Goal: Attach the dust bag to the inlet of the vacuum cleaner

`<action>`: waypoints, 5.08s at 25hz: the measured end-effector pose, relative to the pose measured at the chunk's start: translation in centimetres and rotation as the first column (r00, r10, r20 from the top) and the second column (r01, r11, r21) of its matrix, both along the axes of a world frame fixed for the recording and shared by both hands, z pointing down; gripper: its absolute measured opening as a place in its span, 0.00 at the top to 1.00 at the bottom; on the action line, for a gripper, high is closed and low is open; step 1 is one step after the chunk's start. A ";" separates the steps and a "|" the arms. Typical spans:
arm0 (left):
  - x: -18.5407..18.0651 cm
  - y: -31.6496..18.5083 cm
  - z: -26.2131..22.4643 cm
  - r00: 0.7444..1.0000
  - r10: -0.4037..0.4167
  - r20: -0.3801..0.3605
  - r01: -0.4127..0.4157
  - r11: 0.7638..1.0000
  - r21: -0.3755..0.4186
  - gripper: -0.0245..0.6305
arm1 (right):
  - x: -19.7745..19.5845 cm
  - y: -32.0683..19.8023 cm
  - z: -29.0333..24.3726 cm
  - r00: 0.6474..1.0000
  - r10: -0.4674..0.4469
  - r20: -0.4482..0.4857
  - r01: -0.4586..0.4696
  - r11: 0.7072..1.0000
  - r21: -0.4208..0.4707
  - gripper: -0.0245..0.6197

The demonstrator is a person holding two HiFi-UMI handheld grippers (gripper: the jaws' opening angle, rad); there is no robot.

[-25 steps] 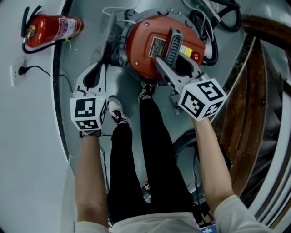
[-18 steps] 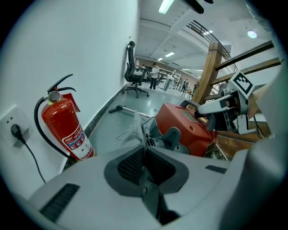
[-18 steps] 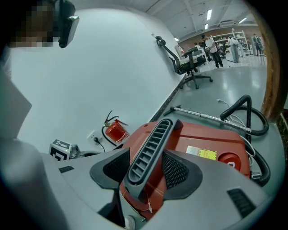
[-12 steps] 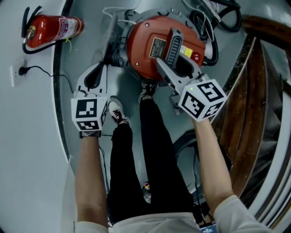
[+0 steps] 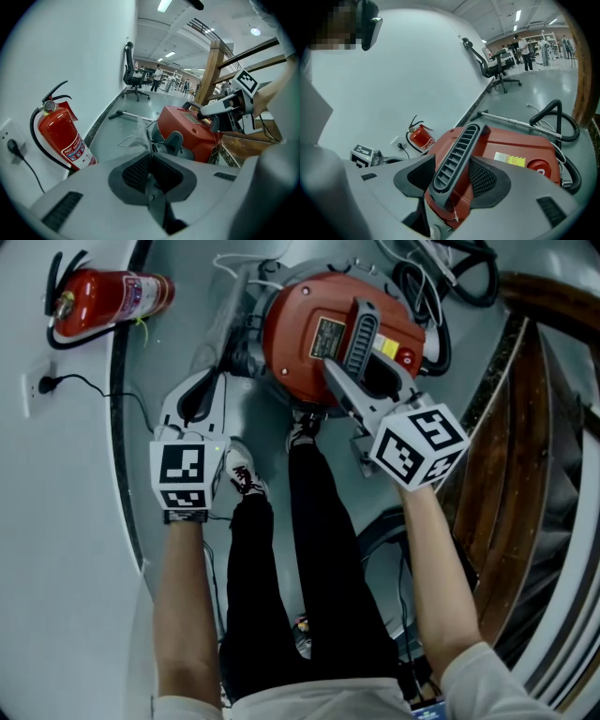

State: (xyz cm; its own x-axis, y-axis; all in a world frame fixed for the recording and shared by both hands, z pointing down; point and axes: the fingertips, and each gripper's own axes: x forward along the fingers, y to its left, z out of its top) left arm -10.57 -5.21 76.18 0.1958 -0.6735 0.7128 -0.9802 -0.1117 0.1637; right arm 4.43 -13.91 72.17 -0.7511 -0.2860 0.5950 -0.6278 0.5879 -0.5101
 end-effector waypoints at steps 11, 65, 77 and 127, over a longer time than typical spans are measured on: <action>0.4 0.0 0.0 1.000 -0.003 -0.021 0.003 1.000 -0.002 0.93 | 0.0 0.0 0.1 1.000 0.004 -0.002 -0.004 1.000 0.005 0.62; 2.6 0.0 -0.1 0.993 0.049 -0.110 -0.052 0.998 -0.024 0.90 | -0.1 0.3 0.3 0.999 -0.014 -0.028 0.015 0.999 0.038 0.62; 2.2 0.1 0.0 0.996 -0.012 -0.089 0.009 0.999 -0.032 0.88 | 0.0 0.3 0.3 0.999 -0.017 -0.029 0.018 0.999 0.040 0.62; 1.3 0.4 -20.1 0.987 0.119 -0.106 -0.105 0.986 0.130 0.96 | 3.1 3.1 -17.8 0.980 -0.001 -0.198 0.057 0.958 0.280 0.90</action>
State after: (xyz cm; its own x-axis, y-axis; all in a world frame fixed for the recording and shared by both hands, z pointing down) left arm -9.23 -4.80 56.07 0.3492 -0.7241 0.5948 -0.9364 -0.2458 0.2504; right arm 7.51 -10.83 54.38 -0.6401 -0.4434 0.6275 -0.6783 0.7096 -0.1905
